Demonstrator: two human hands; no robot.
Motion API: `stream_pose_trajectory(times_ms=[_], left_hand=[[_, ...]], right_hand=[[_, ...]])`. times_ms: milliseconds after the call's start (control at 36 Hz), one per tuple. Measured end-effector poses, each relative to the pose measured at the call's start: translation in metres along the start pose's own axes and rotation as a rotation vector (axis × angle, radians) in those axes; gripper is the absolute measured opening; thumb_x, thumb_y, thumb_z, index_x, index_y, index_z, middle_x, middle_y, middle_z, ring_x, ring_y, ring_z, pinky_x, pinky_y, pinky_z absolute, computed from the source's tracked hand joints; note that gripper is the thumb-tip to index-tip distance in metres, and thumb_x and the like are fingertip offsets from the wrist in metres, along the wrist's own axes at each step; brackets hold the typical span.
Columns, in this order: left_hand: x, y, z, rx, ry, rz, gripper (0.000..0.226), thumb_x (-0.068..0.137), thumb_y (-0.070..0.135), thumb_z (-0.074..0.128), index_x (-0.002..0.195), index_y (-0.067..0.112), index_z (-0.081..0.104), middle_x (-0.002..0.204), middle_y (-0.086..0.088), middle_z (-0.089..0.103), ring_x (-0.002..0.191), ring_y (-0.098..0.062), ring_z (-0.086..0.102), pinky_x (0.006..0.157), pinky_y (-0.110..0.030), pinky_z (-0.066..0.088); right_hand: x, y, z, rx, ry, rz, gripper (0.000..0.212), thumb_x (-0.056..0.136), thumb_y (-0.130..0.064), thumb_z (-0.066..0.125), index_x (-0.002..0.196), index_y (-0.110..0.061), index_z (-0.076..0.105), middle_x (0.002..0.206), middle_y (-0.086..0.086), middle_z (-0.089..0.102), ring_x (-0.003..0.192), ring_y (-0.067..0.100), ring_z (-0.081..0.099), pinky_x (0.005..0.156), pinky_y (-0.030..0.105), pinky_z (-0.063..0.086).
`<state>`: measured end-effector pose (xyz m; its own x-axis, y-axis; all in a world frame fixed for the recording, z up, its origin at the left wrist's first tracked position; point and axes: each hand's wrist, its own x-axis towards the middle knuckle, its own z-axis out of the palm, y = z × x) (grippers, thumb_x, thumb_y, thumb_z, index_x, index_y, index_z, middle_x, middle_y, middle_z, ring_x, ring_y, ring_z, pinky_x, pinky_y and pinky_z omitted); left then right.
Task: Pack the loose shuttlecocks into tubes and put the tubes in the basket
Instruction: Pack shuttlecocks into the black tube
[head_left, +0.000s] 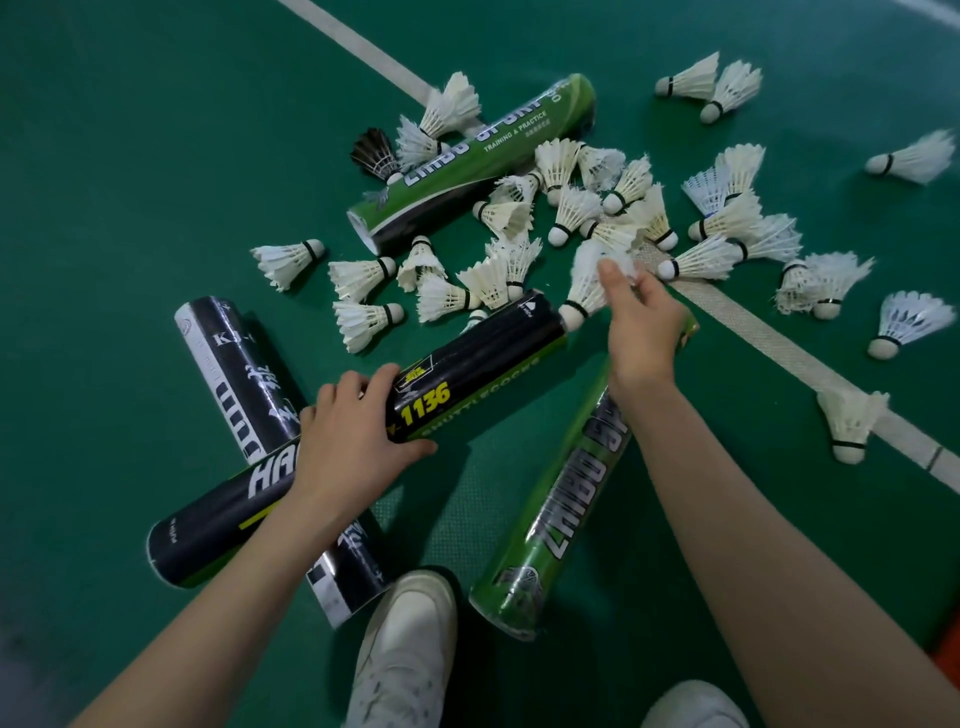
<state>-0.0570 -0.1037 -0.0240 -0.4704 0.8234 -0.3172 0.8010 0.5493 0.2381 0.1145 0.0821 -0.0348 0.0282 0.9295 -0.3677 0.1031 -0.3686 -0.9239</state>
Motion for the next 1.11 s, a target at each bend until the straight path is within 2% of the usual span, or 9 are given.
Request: stream_pose_trajectory(times_ms=[139,194,278,472,694,778,889,1000,1111], left_hand=[[0.002,0.004,-0.002,-0.082,0.028,0.022,0.086,0.07,0.061,0.07,0.14,0.029,0.032,0.122,-0.002,0.045,0.116,-0.027,0.04,0.099,-0.044,0.037],[0.002,0.003,-0.003,-0.099,0.035,0.02,0.086,0.07,0.06,0.071,0.14,0.028,0.032,0.122,-0.003,0.045,0.116,-0.027,0.04,0.099,-0.044,0.037],[0.001,0.002,-0.003,-0.118,0.042,0.013,0.086,0.07,0.059,0.072,0.14,0.028,0.033,0.12,-0.003,0.046,0.115,-0.027,0.04,0.098,-0.044,0.038],[0.0,0.004,-0.006,-0.035,0.047,0.065,0.086,0.07,0.06,0.071,0.141,0.03,0.033,0.119,-0.002,0.046,0.111,-0.027,0.041,0.094,-0.041,0.037],[0.001,-0.013,-0.006,-0.098,0.047,-0.035,0.087,0.066,0.055,0.078,0.139,0.03,0.036,0.117,-0.003,0.046,0.112,-0.026,0.04,0.093,-0.039,0.036],[0.005,-0.018,-0.003,-0.097,0.034,-0.094,0.086,0.066,0.058,0.076,0.139,0.031,0.036,0.118,-0.004,0.047,0.114,-0.029,0.041,0.096,-0.042,0.036],[0.014,-0.028,-0.007,-0.11,0.042,-0.198,0.09,0.068,0.061,0.073,0.142,0.028,0.033,0.123,-0.009,0.047,0.118,-0.032,0.041,0.098,-0.049,0.038],[0.019,-0.035,-0.012,-0.134,0.062,-0.227,0.089,0.071,0.058,0.072,0.143,0.025,0.032,0.124,-0.011,0.046,0.12,-0.034,0.039,0.099,-0.049,0.037],[0.022,-0.037,-0.01,-0.131,0.039,-0.236,0.09,0.071,0.06,0.072,0.143,0.026,0.031,0.126,-0.011,0.045,0.121,-0.034,0.039,0.1,-0.05,0.037]], right_hand=[[-0.016,0.007,0.004,-0.119,-0.216,-0.112,0.023,0.094,-0.035,0.057,0.096,-0.013,0.066,0.092,0.0,0.064,0.085,0.01,0.057,0.086,0.028,0.045],[-0.022,0.003,0.003,-0.138,-0.25,-0.17,0.028,0.1,-0.035,0.045,0.114,-0.018,0.061,0.105,-0.01,0.061,0.094,0.0,0.055,0.091,0.021,0.043],[-0.023,-0.002,-0.002,-0.208,-0.317,-0.195,0.044,0.102,-0.047,0.024,0.142,-0.034,0.038,0.139,-0.012,0.047,0.128,0.004,0.042,0.11,0.032,0.034],[-0.028,-0.014,-0.002,-0.307,-0.504,-0.19,0.051,0.1,-0.054,0.014,0.147,-0.04,0.03,0.154,-0.014,0.028,0.133,-0.004,0.022,0.106,0.022,0.012],[-0.036,-0.009,0.015,-0.242,-0.677,-0.036,0.055,0.096,-0.061,0.007,0.147,-0.045,0.023,0.158,-0.014,0.016,0.144,0.011,0.01,0.116,0.044,0.0],[-0.035,-0.002,0.029,-0.24,-0.572,-0.044,0.053,0.1,-0.055,0.013,0.15,-0.04,0.02,0.158,-0.015,0.017,0.141,0.004,0.015,0.112,0.032,0.009],[-0.024,0.021,0.043,-0.252,-0.312,0.003,0.04,0.102,-0.045,0.026,0.133,-0.026,0.044,0.135,-0.004,0.044,0.126,0.013,0.043,0.104,0.032,0.032],[-0.017,0.051,0.05,-0.651,-0.549,-0.114,0.039,0.101,-0.025,0.042,0.14,-0.03,0.041,0.144,0.005,0.029,0.093,0.015,0.051,0.07,0.021,0.047],[-0.02,0.066,0.068,-0.888,-0.756,-0.174,0.046,0.099,-0.014,0.047,0.142,-0.028,0.04,0.157,0.008,0.004,0.142,0.035,0.014,0.111,0.045,0.033]])
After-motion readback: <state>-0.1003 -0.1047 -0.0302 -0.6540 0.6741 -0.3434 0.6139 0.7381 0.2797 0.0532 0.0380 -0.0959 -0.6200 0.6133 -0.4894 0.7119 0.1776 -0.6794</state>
